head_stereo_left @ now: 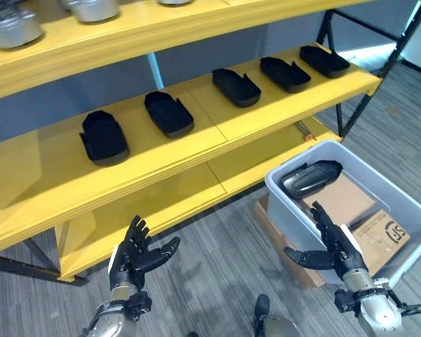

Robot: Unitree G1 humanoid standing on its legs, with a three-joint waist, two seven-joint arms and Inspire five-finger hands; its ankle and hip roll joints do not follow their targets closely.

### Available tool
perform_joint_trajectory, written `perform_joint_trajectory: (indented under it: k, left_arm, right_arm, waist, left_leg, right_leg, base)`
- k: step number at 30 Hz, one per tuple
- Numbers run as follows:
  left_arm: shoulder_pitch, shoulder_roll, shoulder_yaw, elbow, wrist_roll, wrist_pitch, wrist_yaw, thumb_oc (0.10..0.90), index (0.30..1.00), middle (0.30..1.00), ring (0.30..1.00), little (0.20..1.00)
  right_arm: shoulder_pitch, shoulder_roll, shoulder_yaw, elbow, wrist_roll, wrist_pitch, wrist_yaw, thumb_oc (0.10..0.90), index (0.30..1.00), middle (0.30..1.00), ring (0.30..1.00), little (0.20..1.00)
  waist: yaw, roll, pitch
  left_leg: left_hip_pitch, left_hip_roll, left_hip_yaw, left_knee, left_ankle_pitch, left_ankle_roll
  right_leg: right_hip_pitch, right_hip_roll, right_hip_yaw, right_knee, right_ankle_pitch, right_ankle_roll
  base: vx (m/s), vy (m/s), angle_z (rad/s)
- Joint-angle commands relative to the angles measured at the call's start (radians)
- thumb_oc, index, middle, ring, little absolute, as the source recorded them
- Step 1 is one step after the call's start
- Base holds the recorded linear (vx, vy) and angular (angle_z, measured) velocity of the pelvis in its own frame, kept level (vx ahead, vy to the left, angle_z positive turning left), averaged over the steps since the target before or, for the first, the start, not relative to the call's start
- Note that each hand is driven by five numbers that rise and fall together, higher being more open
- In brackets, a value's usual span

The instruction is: Move parts from the plastic box to the shelf.

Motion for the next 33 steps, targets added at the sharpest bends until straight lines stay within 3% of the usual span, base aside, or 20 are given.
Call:
perform_joint_trajectory:
  k: [1,5,12,16,22,25,26,28,29,31,32,33]
  left_arm:
    - [0.007,0.041,0.085,-0.133,0.004,-0.086,-0.001,0.9,1.0,1.0,1.0,1.0]
    - [0.013,0.024,0.068,-0.112,0.001,-0.077,-0.014,0.9,1.0,1.0,1.0,1.0]
    - [0.034,0.019,0.058,-0.108,0.01,-0.07,-0.035,0.9,1.0,1.0,1.0,1.0]
    - [0.04,0.024,0.033,-0.116,0.003,-0.063,-0.055,0.9,1.0,1.0,1.0,1.0]
    - [0.014,0.033,-0.016,-0.118,0.012,-0.065,-0.069,0.9,1.0,1.0,1.0,1.0]
    - [0.003,0.036,-0.028,-0.119,0.008,-0.067,-0.069,0.9,1.0,1.0,1.0,1.0]
    - [-0.003,0.041,-0.034,-0.119,0.008,-0.067,-0.068,0.9,1.0,1.0,1.0,1.0]
    - [-0.003,0.046,-0.037,-0.131,0.011,-0.067,-0.056,0.9,1.0,1.0,1.0,1.0]
    - [-0.004,0.046,-0.037,-0.131,0.011,-0.067,-0.056,0.9,1.0,1.0,1.0,1.0]
    - [-0.004,0.043,-0.035,-0.125,0.013,-0.063,-0.053,0.9,1.0,1.0,1.0,1.0]
    - [0.004,0.043,-0.031,-0.126,0.006,-0.066,-0.05,0.9,1.0,1.0,1.0,1.0]
    - [0.004,0.043,-0.031,-0.126,0.006,-0.066,-0.05,0.9,1.0,1.0,1.0,1.0]
  right_arm:
    - [-0.029,-0.001,-0.043,-0.127,0.02,-0.078,-0.001,0.9,1.0,1.0,1.0,1.0]
    - [0.028,-0.005,-0.097,-0.147,0.045,-0.082,-0.006,0.9,1.0,1.0,1.0,1.0]
    - [0.056,-0.016,-0.118,-0.164,0.058,-0.087,-0.004,0.9,1.0,1.0,1.0,1.0]
    - [0.07,-0.023,-0.137,-0.176,0.043,-0.093,-0.026,0.9,1.0,1.0,1.0,1.0]
    - [0.119,-0.024,-0.165,-0.196,0.058,-0.109,-0.027,0.9,1.0,1.0,1.0,1.0]
    - [0.131,-0.025,-0.158,-0.187,0.062,-0.115,-0.035,0.9,1.0,1.0,1.0,1.0]
    - [0.128,-0.027,-0.151,-0.184,0.061,-0.116,-0.04,0.9,1.0,1.0,1.0,1.0]
    - [0.12,-0.036,-0.141,-0.184,0.067,-0.116,-0.043,0.9,1.0,1.0,1.0,1.0]
    - [0.12,-0.035,-0.141,-0.184,0.067,-0.116,-0.043,0.9,1.0,1.0,1.0,1.0]
    - [0.102,-0.041,-0.132,-0.169,0.067,-0.111,-0.046,0.9,1.0,1.0,1.0,1.0]
    - [0.096,-0.042,-0.121,-0.164,0.075,-0.115,-0.041,0.9,1.0,1.0,1.0,1.0]
    - [0.096,-0.042,-0.121,-0.164,0.075,-0.115,-0.041,0.9,1.0,1.0,1.0,1.0]
  waist:
    - [0.021,-0.083,-0.063]
    - [-0.018,-0.068,-0.063]
    - [-0.048,-0.035,-0.062]
    - [-0.087,0.001,-0.055]
    - [-0.137,0.029,-0.03]
    - [-0.139,0.017,0.0]
    - [-0.132,0.006,0.018]
    - [-0.109,-0.023,0.047]
    - [-0.111,-0.023,0.046]
    - [-0.081,-0.04,0.056]
    - [-0.062,-0.052,0.059]
    - [-0.062,-0.054,0.06]
  left_leg:
    - [-0.068,-0.066,-0.049,0.002,-0.038,0.053]
    - [-0.056,0.007,-0.03,0.01,-0.006,0.006]
    - [-0.04,0.05,-0.006,-0.003,0.032,-0.03]
    - [-0.038,0.094,0.033,0.0,0.078,-0.064]
    - [-0.061,0.149,0.042,0.081,0.147,-0.101]
    - [-0.137,0.22,-0.015,0.302,0.22,-0.109]
    - [-0.178,0.236,-0.073,0.394,0.248,-0.103]
    - [-0.279,0.193,-0.19,0.525,0.245,-0.059]
    - [-0.283,0.192,-0.192,0.528,0.243,-0.058]
    - [-0.371,0.114,-0.267,0.462,0.18,-0.023]
    - [-0.403,0.106,-0.316,0.347,0.236,-0.016]
    - [-0.398,0.103,-0.315,0.34,0.24,-0.016]
  right_leg:
    - [0.171,-0.194,-0.069,-0.122,0.052,0.177]
    - [0.182,-0.133,-0.056,-0.133,-0.002,0.145]
    - [0.183,-0.084,-0.027,-0.148,-0.041,0.12]
    - [0.165,-0.04,0.005,-0.15,-0.063,0.098]
    - [0.143,0.015,0.056,-0.115,-0.11,0.052]
    - [0.169,0.064,0.093,-0.118,-0.144,-0.005]
    - [0.184,0.08,0.104,-0.121,-0.15,-0.027]
    - [0.203,0.092,0.138,-0.115,-0.168,-0.055]
    - [0.201,0.091,0.136,-0.113,-0.169,-0.054]
    - [0.214,0.08,0.169,-0.104,-0.178,-0.042]
    - [0.219,0.079,0.193,-0.099,-0.171,-0.038]
    - [0.221,0.076,0.193,-0.099,-0.171,-0.037]
  base:
    - [0.11,-0.334,-0.4]
    - [0.06,-0.219,-0.33]
    - [0.03,-0.143,-0.21]
    - [0.04,-0.129,-0.28]
    - [0.04,-0.166,-0.28]
    - [0.06,-0.328,-0.27]
    - [0.05,-0.318,-0.54]
    - [0.05,-0.24,-0.68]
    - [0.06,-0.08,-0.58]
    - [0.1,0.028,-0.8]
    - [0.11,0.04,-0.54]
    - [0.15,0.087,-0.34]
